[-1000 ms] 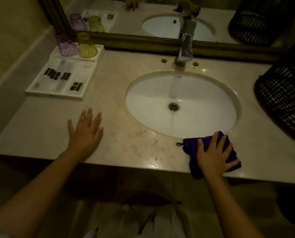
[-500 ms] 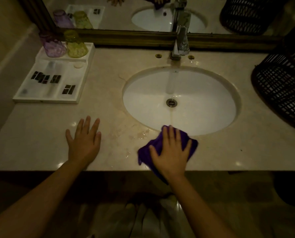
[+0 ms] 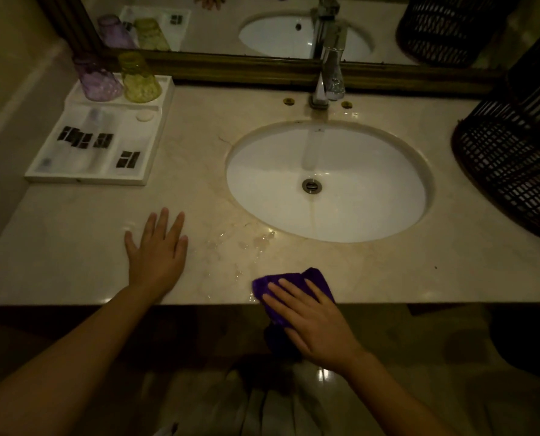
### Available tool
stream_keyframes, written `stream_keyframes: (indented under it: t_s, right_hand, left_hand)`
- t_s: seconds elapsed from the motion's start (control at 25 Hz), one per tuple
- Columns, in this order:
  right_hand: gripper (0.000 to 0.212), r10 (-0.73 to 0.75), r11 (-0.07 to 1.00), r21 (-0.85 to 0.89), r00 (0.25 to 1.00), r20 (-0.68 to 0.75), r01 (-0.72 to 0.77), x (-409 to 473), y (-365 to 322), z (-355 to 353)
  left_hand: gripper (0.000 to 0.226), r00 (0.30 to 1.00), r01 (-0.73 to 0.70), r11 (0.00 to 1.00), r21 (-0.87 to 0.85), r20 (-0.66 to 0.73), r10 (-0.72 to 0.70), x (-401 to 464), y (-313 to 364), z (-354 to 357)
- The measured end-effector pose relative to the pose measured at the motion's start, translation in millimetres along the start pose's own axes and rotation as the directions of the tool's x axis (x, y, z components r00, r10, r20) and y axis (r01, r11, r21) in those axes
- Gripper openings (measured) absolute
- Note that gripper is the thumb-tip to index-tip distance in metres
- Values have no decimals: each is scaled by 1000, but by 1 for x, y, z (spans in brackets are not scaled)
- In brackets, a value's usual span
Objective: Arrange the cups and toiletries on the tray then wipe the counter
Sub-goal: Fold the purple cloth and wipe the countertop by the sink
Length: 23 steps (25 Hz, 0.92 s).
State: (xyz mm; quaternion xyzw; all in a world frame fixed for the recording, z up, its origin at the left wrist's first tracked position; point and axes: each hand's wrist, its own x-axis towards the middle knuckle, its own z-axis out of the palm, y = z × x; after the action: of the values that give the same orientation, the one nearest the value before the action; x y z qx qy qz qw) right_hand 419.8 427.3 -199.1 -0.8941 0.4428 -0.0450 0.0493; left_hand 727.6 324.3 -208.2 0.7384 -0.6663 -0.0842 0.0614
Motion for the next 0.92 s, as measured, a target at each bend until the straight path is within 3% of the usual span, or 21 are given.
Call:
stream_keyframes:
  t_s: [0.08, 0.2, 0.28, 0.4, 0.48, 0.56, 0.76, 0.92]
  right_hand:
    - [64, 224, 973, 61, 973, -50, -221, -4, 10, -3]
    - [74, 695, 719, 93, 712, -100, -689, 18, 9, -3]
    - [73, 809, 588, 114, 583, -80, -801, 42, 2, -2]
    - [71, 848, 530, 100, 529, -40, -842, 77, -1, -2]
    - [70, 819, 573, 82, 572, -37, -815, 101, -4, -2]
    - [68, 732, 680, 92, 680, -39, -727, 131, -14, -1]
    - [66, 321, 935, 158, 947, 14, -319, 164, -46, 6]
    - [65, -8, 966, 257, 997, 73, -11, 139, -52, 1]
  left_hand:
    - [51, 999, -34, 999, -42, 34, 36, -1, -4, -4]
    - [52, 993, -97, 991, -96, 50, 103, -2, -27, -13]
    - [54, 999, -34, 999, -33, 31, 35, -6, -49, -18]
    - [56, 998, 67, 997, 40, 19, -68, -13, -60, -17]
    - [57, 998, 65, 997, 37, 10, -65, -13, -57, -15]
    - [57, 998, 58, 998, 32, -8, -58, -12, -56, -15]
    - [58, 998, 48, 998, 35, -32, -47, -12, -56, -14]
    - [59, 999, 46, 998, 47, -18, -45, -12, -56, -16]
